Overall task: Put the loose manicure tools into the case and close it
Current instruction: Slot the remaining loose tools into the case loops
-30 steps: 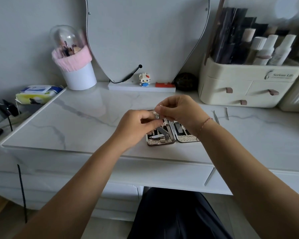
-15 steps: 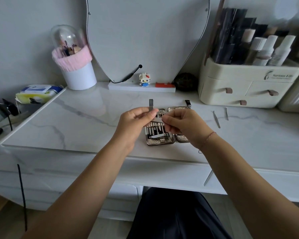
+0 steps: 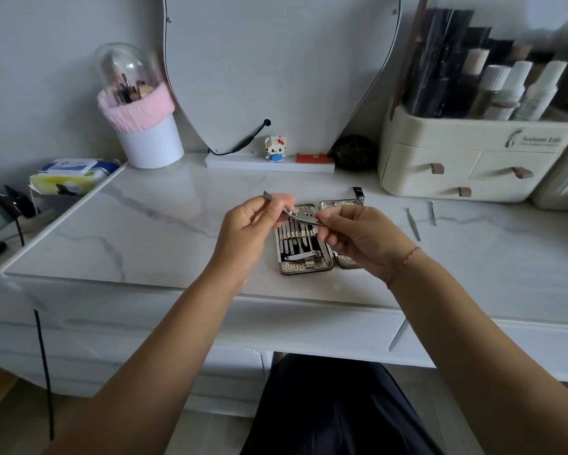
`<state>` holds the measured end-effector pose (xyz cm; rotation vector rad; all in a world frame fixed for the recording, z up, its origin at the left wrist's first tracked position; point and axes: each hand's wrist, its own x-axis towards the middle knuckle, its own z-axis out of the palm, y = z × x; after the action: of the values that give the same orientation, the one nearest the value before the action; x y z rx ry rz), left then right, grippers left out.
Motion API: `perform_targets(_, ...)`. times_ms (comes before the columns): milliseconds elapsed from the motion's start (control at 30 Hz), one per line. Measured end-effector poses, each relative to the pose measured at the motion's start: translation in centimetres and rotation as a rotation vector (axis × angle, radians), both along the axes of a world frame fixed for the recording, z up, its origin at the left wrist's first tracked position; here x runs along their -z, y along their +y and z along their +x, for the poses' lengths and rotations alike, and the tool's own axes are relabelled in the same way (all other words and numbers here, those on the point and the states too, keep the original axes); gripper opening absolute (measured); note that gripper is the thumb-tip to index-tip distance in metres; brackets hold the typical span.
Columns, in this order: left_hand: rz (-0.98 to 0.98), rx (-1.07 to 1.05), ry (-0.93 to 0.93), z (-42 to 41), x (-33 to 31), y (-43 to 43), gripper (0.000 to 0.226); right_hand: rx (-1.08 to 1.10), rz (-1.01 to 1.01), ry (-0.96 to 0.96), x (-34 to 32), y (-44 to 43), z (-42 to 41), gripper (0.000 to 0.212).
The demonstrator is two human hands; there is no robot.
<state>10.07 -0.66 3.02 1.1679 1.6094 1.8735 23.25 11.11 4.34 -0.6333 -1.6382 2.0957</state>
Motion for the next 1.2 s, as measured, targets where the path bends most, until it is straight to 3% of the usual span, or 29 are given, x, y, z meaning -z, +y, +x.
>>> perform_targets(133, -0.060, 0.014, -0.088, 0.2, 0.6, -0.5, 0.019, -0.019, 0.157, -0.080, 0.4, -0.2, 0.5, 0.011)
perform_targets(400, -0.183, -0.065, 0.006, -0.4, 2.8, -3.4, 0.007, 0.089, 0.873, -0.297, 2.1, -0.5, 2.0, 0.014)
perform_targets(533, -0.207, -0.076, 0.040, -1.4, 2.8, -4.3, 0.009, 0.208, 0.893, -0.297, 2.4, 0.3, 2.7, 0.011)
perform_targets(767, -0.226, 0.001, 0.036, -1.7, 2.5, -4.3, 0.009, 0.233, 0.909, -0.329, 2.9, 1.1, 3.6, 0.011)
perform_targets(1033, -0.235, -0.077, 0.001, -1.9, 2.7, -3.7, 0.007, 0.229, 0.909, -0.304, 3.2, 1.2, 3.8, 0.012)
perform_targets(1200, -0.261, -0.001, 0.078, -1.7, 2.8, -4.1, 0.006, 0.220, 0.906, -0.304, 3.2, 1.2, 3.8, 0.012)
